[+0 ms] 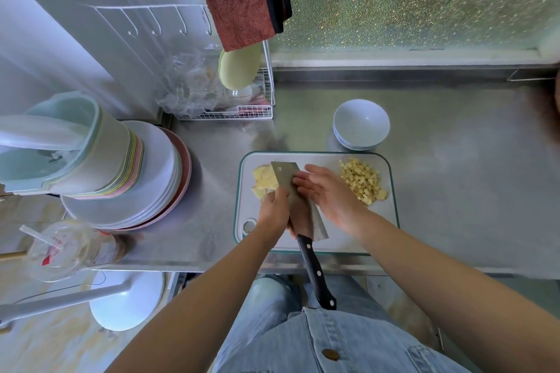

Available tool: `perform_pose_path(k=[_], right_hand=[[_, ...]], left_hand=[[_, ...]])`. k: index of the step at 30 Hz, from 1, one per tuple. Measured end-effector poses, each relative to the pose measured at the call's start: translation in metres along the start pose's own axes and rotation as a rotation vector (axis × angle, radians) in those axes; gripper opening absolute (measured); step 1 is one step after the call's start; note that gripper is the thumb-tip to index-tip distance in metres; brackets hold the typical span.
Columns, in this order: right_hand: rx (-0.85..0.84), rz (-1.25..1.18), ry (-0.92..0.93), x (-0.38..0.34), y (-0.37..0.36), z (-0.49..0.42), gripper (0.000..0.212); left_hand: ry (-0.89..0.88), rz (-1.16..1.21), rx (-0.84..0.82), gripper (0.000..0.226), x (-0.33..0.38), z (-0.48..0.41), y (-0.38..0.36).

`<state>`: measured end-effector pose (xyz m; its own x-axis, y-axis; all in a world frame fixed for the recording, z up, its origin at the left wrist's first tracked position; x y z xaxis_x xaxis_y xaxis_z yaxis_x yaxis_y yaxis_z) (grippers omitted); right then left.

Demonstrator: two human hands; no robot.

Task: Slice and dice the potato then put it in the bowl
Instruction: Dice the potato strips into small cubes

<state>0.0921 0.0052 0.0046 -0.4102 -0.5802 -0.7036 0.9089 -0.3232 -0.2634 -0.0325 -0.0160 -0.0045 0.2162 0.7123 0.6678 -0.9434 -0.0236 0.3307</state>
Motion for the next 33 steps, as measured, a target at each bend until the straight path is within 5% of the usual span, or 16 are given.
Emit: perform_pose_path(k=[6,11,15,18,24,29,33], right_hand=[[0.009,0.231,0.087,-0.002,0.005,0.006,0.03],[0.117,0.739,0.323,-0.006,0.01,0.021,0.044],[-0.073,1.29,0.325,0.014,0.016,0.045,0.071],[-0.067,1.579,0.403,0.04,0.02,0.06,0.06],[0.124,1.063,0.457,0.04,0.04,0.058,0.003],[0.176,0.456,0.124,0.046,0.056,0.066,0.023],[0.108,0.43,0.024,0.074,0.047,0.071,0.022]], left_hand=[[-0.012,-0.061,-0.018,0.038,0.001,0.002,0.007],[-0.088,-0.072,0.105,0.037,0.003,-0.005,0.013],[-0.13,-0.14,0.217,0.041,0.009,-0.009,0.017],[-0.145,-0.197,0.198,0.045,0.014,-0.005,0.01],[-0.406,-0.391,0.156,0.059,0.003,-0.002,0.003],[-0.703,-0.994,0.163,0.027,-0.025,-0.008,0.02],[-0.7,-1.083,0.073,0.031,-0.039,-0.007,0.02]])
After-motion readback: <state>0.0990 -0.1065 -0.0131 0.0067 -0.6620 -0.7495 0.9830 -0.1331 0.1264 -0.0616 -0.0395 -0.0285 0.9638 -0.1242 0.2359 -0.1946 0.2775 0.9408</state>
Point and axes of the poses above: each hand's wrist, its own z-axis away from the middle knuckle, its own y-axis out of the back of the hand, x = y × z, the point moved 1 cm from there along -z, towards the middle knuckle, and after that the axes turned 7 degrees about x, right-handed, at the moved point
